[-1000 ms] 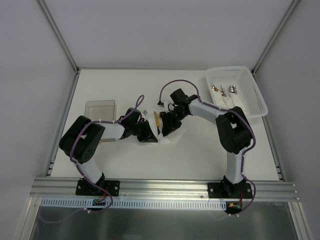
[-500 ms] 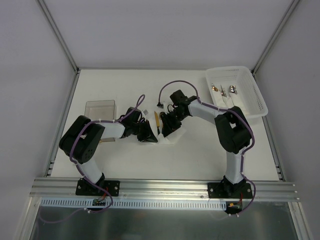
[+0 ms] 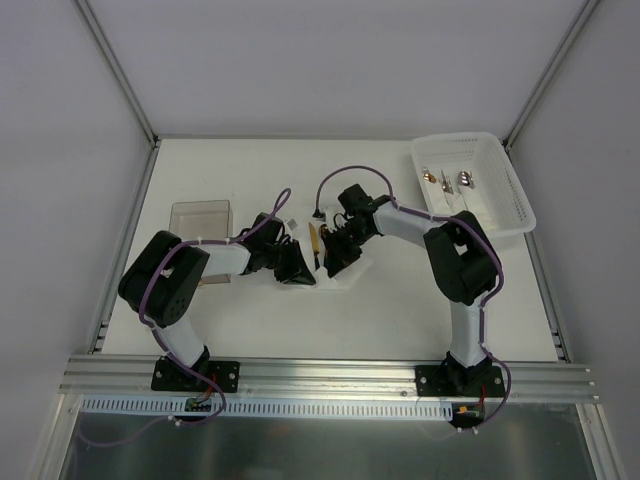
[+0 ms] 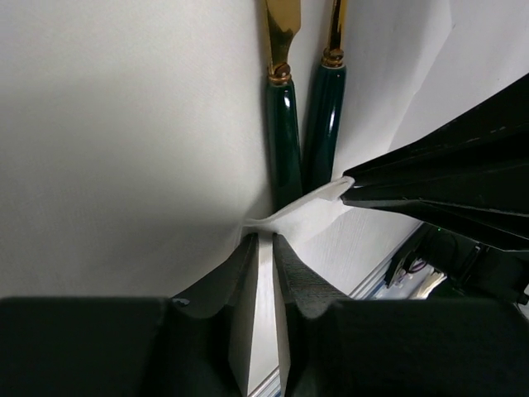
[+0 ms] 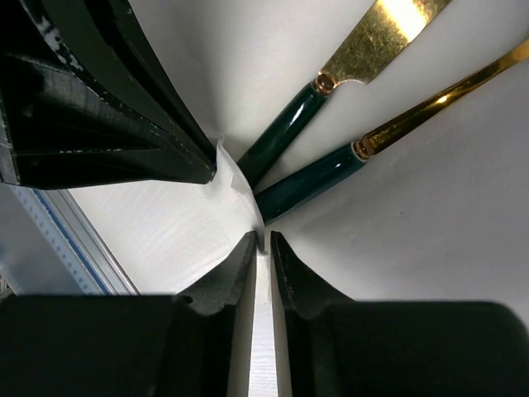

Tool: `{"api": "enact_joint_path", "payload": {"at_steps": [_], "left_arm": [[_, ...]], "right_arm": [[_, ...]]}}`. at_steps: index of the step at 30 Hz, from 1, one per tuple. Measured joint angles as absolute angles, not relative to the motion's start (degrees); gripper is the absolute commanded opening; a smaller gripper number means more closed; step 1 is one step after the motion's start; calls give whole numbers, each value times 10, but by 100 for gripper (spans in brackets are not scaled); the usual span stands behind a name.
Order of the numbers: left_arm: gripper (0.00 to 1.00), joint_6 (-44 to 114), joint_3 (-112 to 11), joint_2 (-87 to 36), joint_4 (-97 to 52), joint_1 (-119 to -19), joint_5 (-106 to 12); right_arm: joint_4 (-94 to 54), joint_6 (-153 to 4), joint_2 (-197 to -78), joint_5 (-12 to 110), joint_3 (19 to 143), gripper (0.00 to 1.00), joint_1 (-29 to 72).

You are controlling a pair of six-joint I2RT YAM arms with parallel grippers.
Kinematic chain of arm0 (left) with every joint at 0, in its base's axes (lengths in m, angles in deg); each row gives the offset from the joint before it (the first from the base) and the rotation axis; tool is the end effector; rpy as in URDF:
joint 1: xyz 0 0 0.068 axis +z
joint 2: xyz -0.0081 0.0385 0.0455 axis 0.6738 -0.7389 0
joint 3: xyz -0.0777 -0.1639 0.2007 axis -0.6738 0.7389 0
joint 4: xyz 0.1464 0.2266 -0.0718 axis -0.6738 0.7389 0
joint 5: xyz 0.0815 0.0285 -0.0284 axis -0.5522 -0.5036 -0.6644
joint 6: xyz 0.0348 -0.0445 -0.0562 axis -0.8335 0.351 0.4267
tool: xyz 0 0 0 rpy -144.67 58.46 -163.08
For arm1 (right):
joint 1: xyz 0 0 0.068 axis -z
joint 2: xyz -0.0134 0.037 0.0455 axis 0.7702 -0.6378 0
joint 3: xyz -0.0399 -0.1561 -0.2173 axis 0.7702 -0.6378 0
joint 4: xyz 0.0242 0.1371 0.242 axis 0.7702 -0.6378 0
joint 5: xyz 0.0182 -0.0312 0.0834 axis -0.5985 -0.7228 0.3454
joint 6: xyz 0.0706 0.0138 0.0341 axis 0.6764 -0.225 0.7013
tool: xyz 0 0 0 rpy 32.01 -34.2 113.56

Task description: Place the utensils on the paper napkin and roll it up

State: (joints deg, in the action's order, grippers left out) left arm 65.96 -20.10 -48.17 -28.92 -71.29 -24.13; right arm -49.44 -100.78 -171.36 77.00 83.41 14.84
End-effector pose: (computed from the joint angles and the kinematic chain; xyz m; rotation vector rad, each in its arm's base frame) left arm 0.2836 -0.1971 0.0884 -0.0348 2.6142 -1.1770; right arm 0.3245 0.2804 0.1178 -1.4018 2.3098 0.9247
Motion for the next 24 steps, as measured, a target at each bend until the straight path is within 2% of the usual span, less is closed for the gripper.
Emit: {"api": "enact_joint_path", "payload": {"at_steps": [6, 13, 15, 20, 24], "left_arm": [[25, 660, -202, -476, -288, -713, -241], [42, 657, -191, -398, -252, -713, -277], [50, 657, -185, -350, -237, -713, -298], [52, 674, -178, -251, -202, -713, -365], [53, 706, -150, -230, -186, -713, -404]], "right_arm": [[-491, -1005, -1719, 773, 834, 0, 148], [-485, -995, -1723, 770, 829, 0, 147], [-484, -992, -1723, 768, 826, 0, 147], [-483, -986, -1724, 766, 825, 0, 147], [-483, -981, -1724, 765, 825, 0, 147]]}}
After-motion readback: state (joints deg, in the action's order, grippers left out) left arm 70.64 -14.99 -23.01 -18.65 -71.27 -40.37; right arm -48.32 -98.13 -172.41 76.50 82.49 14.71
